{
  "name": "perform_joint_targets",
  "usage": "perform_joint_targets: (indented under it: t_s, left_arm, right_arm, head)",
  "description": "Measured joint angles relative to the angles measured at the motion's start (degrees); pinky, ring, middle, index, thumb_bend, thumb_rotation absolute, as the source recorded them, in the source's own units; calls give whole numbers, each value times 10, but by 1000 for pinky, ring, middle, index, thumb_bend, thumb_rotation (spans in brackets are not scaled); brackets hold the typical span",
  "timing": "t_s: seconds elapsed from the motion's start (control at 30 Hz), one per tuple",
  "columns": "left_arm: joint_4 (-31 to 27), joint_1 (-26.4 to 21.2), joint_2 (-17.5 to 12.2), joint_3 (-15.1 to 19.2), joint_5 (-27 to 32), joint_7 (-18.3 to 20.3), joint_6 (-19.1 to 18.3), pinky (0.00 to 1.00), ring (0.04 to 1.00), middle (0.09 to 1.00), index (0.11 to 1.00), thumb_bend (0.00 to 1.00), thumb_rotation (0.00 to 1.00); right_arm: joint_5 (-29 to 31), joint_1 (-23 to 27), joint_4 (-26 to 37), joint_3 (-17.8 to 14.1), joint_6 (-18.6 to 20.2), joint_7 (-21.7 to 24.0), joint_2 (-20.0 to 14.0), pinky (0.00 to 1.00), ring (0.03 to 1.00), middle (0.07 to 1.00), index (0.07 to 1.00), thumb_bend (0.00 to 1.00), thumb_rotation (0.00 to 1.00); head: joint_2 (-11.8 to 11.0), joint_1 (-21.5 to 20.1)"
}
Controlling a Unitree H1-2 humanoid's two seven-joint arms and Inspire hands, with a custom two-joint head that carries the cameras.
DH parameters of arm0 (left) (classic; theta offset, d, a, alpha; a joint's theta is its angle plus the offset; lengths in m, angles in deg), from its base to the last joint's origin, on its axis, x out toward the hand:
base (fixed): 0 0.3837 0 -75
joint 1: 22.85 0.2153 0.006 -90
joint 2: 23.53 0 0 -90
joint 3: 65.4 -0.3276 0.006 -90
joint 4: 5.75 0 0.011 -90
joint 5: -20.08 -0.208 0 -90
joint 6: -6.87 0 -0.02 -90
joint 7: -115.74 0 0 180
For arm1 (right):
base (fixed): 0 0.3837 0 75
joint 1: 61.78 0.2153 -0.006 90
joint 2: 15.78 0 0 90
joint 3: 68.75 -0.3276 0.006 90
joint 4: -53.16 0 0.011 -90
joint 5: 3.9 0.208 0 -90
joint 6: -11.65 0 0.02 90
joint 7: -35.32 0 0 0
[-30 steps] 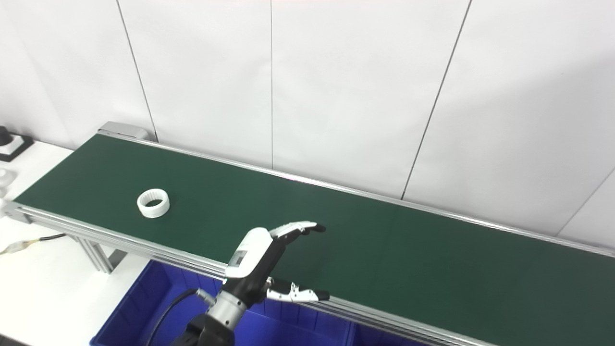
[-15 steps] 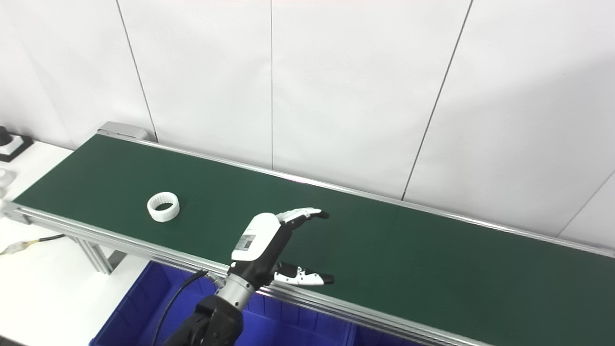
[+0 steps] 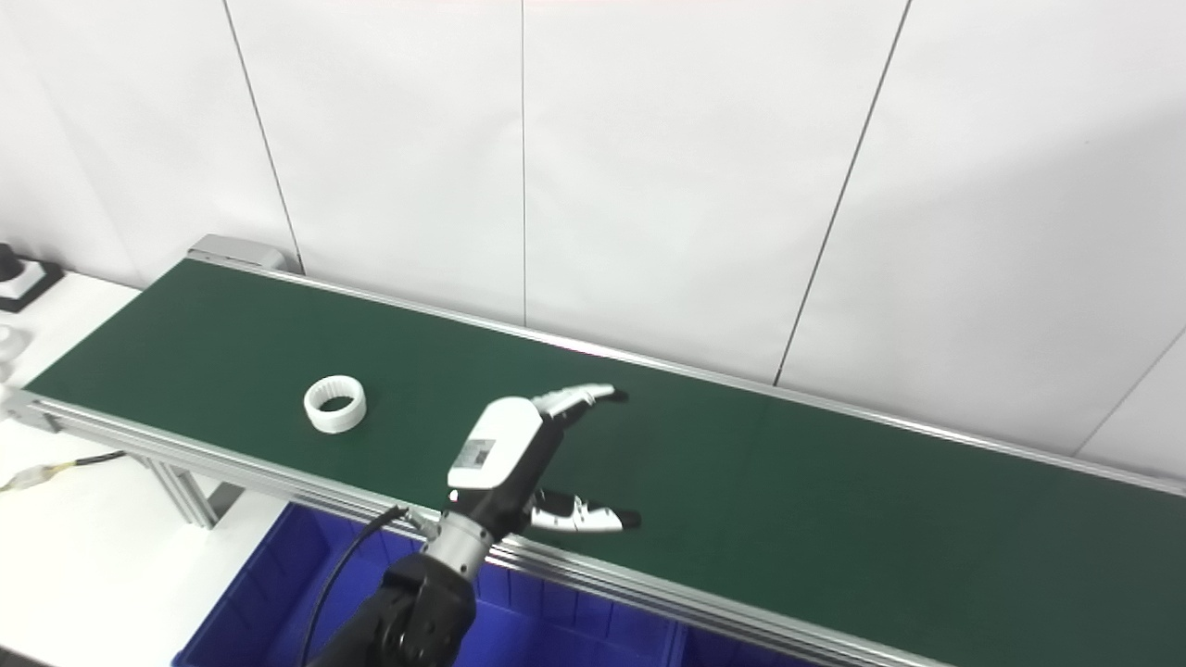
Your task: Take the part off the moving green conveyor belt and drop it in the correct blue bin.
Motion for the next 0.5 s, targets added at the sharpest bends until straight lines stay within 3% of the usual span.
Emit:
perform_joint_targets:
  t_s: [0.17, 0.5]
  left_arm:
    - [65, -31, -25, 19, 12, -30, 0, 778, 838, 873, 873, 799, 472]
    - [125, -59, -55, 32, 25, -64, 0, 824, 865, 902, 857, 808, 474]
  right_arm:
    - [-4, 2, 1, 4, 2, 4, 2, 543, 608, 629, 773, 796, 88]
    - [-10, 10, 2, 8, 5, 5, 10, 548, 608, 624, 768, 805, 102]
  head:
    - [2, -15]
    - [1, -18]
